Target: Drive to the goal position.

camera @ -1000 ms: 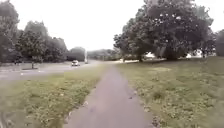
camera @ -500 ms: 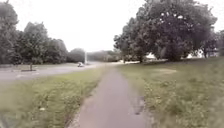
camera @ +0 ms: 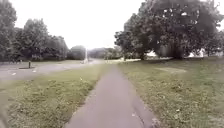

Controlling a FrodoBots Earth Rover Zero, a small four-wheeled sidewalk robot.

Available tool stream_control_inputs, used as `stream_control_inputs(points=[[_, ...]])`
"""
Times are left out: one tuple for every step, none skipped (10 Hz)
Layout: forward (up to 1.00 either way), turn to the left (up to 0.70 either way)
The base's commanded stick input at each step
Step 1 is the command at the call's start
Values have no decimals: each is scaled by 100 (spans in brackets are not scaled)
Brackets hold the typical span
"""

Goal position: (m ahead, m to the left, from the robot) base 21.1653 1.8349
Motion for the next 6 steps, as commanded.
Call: stream_control_inputs(points=[[100, 0], [100, 0], [100, 0], [100, 0], [100, 0], [100, 0]])
